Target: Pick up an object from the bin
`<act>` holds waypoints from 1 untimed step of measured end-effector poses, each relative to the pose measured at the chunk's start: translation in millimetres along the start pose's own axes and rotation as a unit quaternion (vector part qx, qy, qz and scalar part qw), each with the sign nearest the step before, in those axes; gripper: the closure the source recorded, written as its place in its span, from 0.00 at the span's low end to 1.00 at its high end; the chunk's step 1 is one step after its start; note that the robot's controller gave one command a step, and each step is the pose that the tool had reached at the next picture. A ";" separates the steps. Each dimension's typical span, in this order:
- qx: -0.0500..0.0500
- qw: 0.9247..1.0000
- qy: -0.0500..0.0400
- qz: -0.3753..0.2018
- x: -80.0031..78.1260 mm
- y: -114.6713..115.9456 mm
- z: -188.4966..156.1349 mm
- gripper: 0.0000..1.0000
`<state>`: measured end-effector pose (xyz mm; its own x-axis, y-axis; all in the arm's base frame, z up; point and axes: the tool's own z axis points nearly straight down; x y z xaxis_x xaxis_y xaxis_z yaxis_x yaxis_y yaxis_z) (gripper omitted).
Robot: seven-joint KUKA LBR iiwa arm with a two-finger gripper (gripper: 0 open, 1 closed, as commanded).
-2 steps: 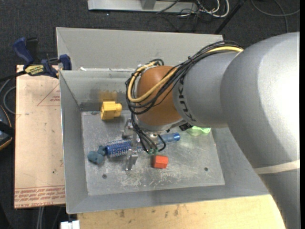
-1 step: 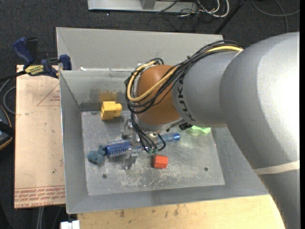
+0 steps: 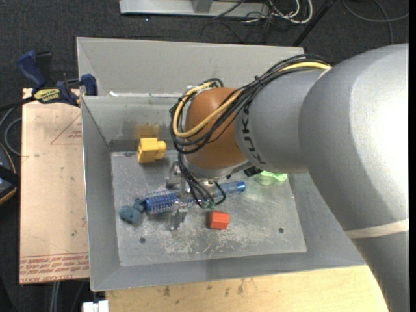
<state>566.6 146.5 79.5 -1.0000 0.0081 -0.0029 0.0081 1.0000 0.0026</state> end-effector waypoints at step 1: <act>0.000 1.000 0.000 0.001 -0.7 0.5 -0.6 0.00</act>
Offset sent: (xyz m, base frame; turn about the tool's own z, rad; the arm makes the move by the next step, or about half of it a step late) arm 0.0000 0.0000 0.0000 0.0000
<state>567.3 146.9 80.0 -1.0000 0.0092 -0.0022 0.0092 1.0000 0.0023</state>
